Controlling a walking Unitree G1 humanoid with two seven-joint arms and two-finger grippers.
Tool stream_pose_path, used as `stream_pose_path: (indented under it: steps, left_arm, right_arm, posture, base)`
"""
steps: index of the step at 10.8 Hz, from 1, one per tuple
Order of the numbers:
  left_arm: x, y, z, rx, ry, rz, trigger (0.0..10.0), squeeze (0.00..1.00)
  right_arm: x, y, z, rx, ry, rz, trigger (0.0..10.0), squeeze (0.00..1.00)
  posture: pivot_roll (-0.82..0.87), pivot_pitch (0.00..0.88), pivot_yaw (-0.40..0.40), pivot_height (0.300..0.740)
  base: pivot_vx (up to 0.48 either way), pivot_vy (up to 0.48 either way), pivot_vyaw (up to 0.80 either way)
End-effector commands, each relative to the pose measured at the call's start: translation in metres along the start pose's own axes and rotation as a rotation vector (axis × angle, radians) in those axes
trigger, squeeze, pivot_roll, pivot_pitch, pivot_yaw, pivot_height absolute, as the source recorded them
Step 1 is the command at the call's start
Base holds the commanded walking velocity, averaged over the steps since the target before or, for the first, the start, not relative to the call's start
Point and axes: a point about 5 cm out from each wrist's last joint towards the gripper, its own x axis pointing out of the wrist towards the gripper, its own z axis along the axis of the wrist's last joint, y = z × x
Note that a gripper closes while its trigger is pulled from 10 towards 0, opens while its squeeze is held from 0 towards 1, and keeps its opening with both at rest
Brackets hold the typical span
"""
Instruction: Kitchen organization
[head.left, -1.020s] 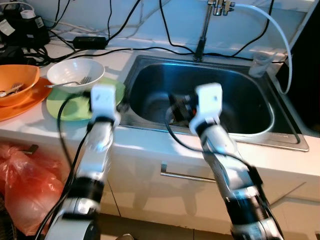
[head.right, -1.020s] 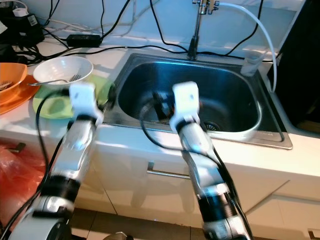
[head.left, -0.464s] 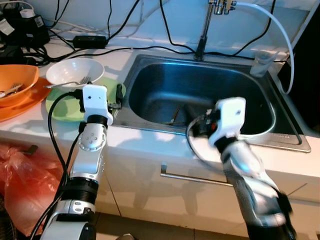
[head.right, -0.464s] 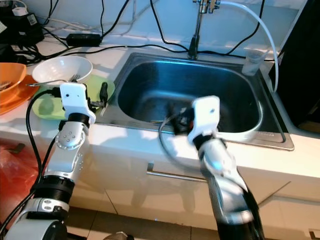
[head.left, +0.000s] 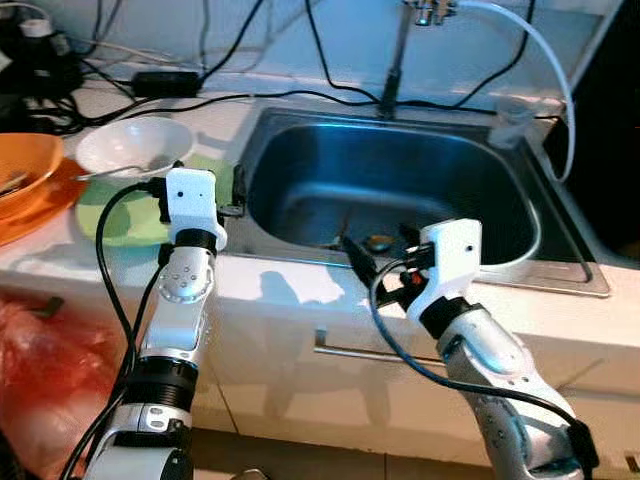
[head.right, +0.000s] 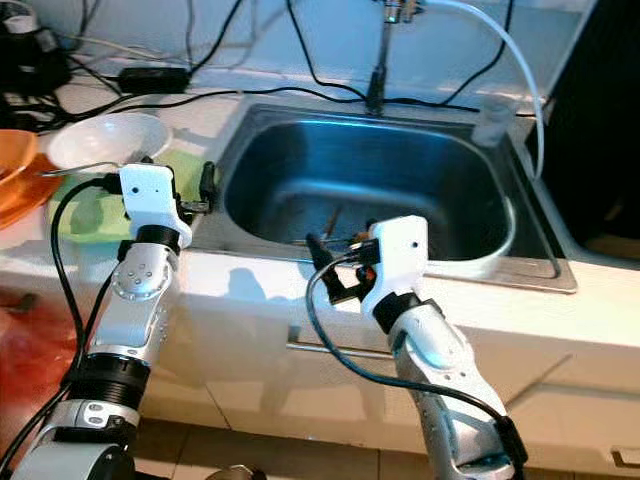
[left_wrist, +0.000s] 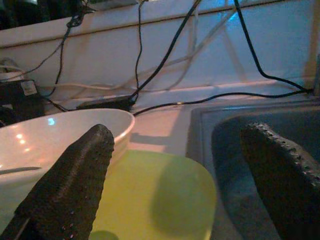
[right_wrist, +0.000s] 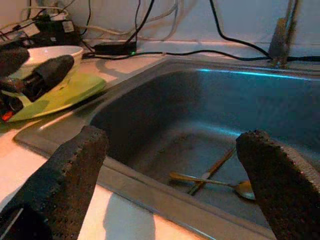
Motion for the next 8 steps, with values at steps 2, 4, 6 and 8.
stream_pose_path:
  steps: [2,4,6,8]
  left_arm:
    - [0.002,0.016,0.009,0.062,-0.044,0.111,10.0,0.0]
    - [0.004,0.028,0.009,0.092,-0.043,0.183,10.0,0.0]
    - [0.007,0.042,0.008,0.108,-0.038,0.234,10.0,0.0]
    - [0.011,0.049,0.012,0.122,-0.036,0.261,10.0,0.0]
  right_arm:
    - [-0.001,0.002,0.006,-0.015,-0.019,0.028,10.0,0.0]
    - [0.0,0.0,0.005,-0.023,-0.012,0.017,10.0,0.0]
    - [0.001,-0.001,0.004,-0.026,-0.009,0.021,10.0,0.0]
    - [0.001,0.0,0.004,-0.028,-0.006,0.024,10.0,0.0]
  posture:
    - [0.03,0.044,-0.011,0.74]
    - [0.04,0.04,-0.017,0.74]
    - [0.04,0.039,-0.02,0.74]
    - [0.04,0.044,-0.016,0.74]
  base:
    - [0.0,0.0,0.0]
    - [0.0,0.0,0.0]
    - [0.0,0.0,0.0]
    - [0.0,0.0,0.0]
